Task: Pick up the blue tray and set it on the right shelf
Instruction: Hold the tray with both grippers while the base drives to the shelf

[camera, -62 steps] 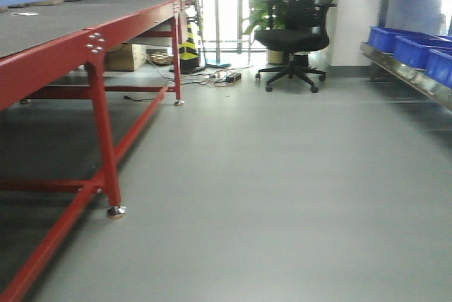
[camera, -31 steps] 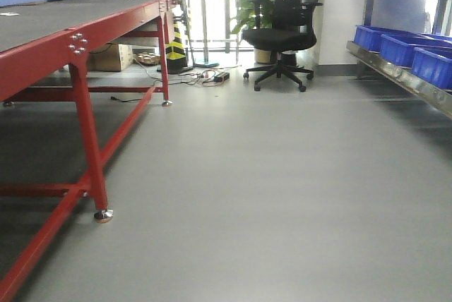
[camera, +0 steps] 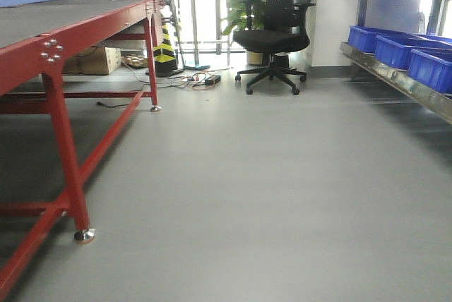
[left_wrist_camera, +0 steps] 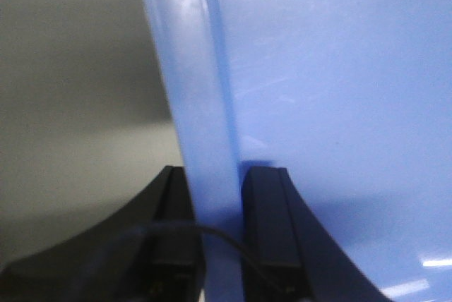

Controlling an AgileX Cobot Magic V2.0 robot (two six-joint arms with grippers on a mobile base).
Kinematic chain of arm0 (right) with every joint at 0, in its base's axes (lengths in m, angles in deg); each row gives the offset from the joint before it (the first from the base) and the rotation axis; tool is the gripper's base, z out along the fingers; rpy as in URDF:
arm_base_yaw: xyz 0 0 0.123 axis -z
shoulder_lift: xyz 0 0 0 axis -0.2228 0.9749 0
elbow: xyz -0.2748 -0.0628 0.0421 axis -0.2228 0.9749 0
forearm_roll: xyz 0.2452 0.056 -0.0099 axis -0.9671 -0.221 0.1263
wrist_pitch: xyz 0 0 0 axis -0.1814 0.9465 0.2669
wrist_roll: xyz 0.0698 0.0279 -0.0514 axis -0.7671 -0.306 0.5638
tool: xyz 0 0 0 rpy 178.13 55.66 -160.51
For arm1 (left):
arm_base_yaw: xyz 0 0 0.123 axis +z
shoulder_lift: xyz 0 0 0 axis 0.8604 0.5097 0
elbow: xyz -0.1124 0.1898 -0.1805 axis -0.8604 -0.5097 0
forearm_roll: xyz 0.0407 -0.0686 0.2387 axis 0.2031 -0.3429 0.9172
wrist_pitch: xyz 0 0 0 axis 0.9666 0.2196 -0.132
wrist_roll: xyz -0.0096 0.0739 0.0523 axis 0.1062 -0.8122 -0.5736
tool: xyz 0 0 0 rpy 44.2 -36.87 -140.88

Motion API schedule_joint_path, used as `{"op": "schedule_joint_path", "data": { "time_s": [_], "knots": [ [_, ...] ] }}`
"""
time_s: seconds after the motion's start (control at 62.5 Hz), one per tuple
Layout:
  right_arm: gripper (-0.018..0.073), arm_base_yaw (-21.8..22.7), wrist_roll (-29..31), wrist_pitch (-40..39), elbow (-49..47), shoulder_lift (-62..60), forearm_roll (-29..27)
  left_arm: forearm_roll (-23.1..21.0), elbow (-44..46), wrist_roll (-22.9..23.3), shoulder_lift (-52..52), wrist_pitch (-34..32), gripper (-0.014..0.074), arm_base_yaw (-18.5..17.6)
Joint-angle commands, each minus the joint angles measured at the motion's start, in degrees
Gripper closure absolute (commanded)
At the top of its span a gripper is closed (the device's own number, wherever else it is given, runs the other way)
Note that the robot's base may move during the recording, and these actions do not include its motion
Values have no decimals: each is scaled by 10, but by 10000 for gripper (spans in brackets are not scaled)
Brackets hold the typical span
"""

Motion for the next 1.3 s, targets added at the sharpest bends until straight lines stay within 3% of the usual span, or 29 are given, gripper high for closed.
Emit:
{"op": "schedule_joint_path", "data": {
  "time_s": [0.0,1.28],
  "knots": [
    [505,-4,10,15,-18,-18,-23,-34,15,-32,-13,55,645,-12],
    [505,-4,10,15,-18,-18,-23,-44,15,-32,-13,55,645,-12]
  ]
}}
